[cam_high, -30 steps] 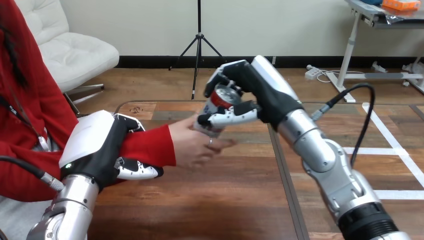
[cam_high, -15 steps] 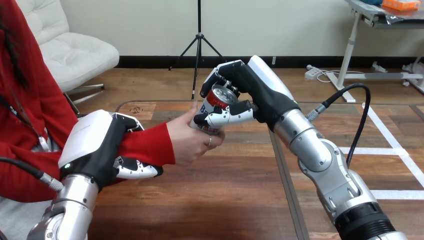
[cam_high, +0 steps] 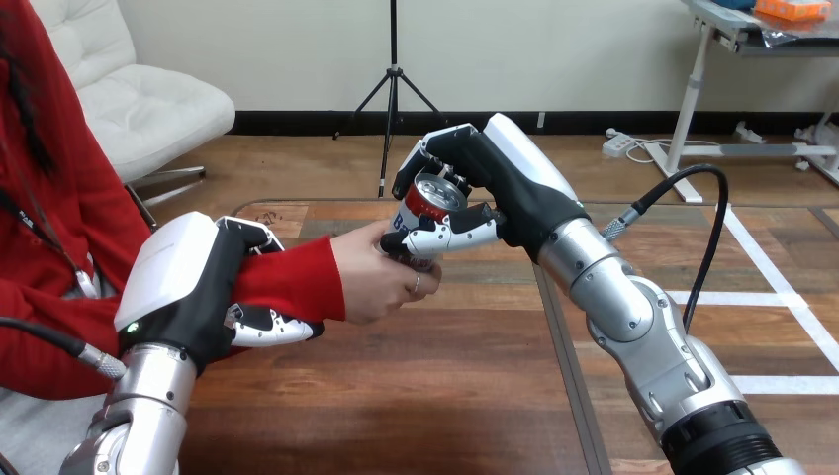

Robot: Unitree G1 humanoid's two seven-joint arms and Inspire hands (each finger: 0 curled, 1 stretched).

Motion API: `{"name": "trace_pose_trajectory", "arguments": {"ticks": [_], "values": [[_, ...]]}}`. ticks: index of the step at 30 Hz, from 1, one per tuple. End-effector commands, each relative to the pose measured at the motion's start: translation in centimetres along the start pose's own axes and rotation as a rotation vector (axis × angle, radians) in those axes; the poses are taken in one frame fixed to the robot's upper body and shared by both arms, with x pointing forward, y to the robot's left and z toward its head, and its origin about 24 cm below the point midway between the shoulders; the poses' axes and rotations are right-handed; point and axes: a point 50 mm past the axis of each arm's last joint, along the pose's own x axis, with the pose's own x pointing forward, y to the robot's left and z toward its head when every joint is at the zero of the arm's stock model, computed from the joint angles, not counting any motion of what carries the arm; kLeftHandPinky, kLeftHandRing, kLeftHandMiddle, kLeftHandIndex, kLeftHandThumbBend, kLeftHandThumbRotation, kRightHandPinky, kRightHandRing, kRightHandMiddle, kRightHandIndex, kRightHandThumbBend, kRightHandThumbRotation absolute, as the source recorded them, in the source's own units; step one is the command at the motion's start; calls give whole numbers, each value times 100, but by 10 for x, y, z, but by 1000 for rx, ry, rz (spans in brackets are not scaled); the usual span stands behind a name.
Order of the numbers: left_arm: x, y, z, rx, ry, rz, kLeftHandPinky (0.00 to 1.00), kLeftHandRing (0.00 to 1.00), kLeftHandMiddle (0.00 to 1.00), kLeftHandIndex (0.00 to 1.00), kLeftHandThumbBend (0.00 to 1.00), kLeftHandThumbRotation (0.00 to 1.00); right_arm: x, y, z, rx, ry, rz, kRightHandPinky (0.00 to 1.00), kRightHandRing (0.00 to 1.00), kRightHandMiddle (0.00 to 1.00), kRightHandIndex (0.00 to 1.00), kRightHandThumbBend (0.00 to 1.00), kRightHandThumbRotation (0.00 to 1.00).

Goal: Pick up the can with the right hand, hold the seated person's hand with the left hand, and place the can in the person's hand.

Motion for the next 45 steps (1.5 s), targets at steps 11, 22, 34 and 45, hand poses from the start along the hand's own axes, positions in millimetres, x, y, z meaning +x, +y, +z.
{"name": "trace_pose_trajectory", "arguments": {"ticks": [11,22,34,45], "values": [[13,55,60,-73,-297,297,19,26,33,34,70,0,17,-5,25,-26,-104,12,33,35,42,46,61,0],[12,55,61,-80,-301,298,18,25,33,34,70,0,16,-6,22,-17,-81,20,34,37,44,47,61,0],[11,53,61,-95,-289,281,19,26,33,34,73,0,14,-7,21,3,-40,40,42,48,52,53,66,6],[8,50,61,-109,-292,259,27,35,39,39,80,0,11,-10,18,20,-31,55,44,53,57,59,75,45]]}}
